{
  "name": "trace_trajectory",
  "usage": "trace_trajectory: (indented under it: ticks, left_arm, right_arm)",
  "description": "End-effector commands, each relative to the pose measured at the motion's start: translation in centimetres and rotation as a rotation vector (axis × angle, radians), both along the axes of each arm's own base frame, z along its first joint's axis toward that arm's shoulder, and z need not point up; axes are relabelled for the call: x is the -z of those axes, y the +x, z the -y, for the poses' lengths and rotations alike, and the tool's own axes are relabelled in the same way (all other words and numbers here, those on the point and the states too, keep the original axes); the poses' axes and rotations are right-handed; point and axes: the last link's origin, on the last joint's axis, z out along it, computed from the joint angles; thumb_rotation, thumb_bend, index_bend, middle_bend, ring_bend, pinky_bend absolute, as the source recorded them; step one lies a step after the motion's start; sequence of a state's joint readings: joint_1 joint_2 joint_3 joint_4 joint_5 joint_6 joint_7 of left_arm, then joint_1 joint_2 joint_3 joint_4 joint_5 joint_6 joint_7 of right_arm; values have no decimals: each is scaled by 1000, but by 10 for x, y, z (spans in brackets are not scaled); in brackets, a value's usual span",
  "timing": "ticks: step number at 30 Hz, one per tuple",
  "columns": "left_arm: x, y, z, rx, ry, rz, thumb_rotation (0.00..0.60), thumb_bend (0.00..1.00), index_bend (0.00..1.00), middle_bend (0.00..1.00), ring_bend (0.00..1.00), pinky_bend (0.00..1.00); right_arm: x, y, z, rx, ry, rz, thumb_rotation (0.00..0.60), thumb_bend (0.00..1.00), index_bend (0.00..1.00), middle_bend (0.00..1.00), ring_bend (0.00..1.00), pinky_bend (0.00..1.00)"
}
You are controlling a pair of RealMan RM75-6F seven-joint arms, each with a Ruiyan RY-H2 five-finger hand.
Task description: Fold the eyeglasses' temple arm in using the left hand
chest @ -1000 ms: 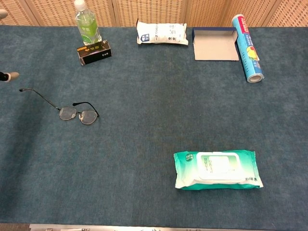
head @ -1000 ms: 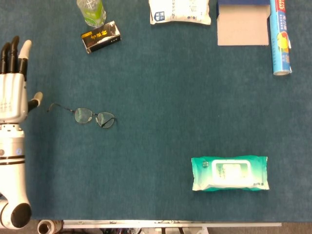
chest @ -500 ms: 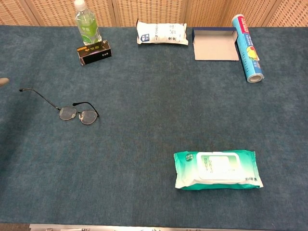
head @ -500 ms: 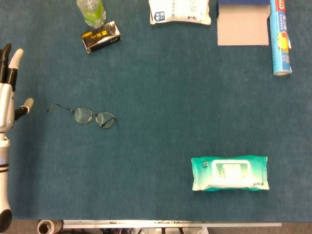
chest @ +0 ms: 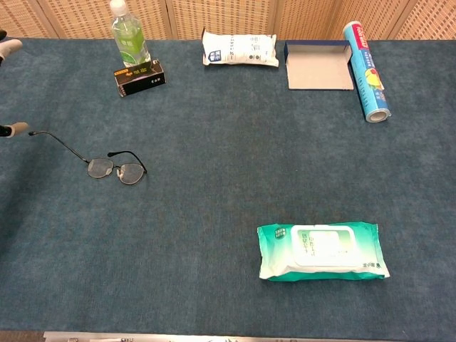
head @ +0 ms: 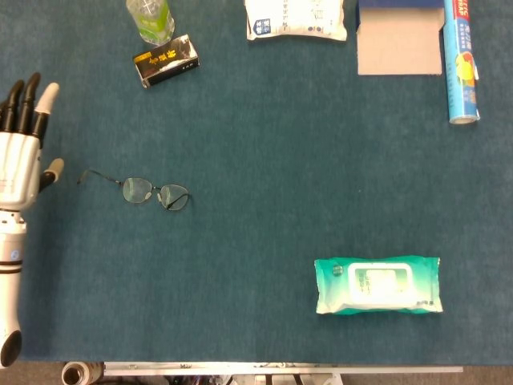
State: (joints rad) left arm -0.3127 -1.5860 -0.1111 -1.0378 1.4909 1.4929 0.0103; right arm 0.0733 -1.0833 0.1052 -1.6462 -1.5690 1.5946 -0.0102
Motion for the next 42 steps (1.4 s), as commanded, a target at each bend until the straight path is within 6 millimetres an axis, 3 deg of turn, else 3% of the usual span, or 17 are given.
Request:
trace_trajectory:
  ticks: [1,4,19,42]
  left_arm:
    - [3,1,-1,12,-14,-5,600,132,52,0,36,188]
    - [6,0,-1,13,-25,-10,600,169,52,0,36,186]
    - [18,19,1,63,-54,34,600,171,52,0,36,186]
    - [55,46,3,92,-154,36,600,170,52,0,36,186]
  right_arm:
    - [0,0,0,-1,1,2,600,390,629,522,407,437]
    - [0,1,0,-2,0,5,600,390,629,522,407,437]
    - [0,1,-1,-2,3,7,600,390,629,522,407,437]
    - [-6,2,-1,-11,-12,22,600,390,629,522,407,437]
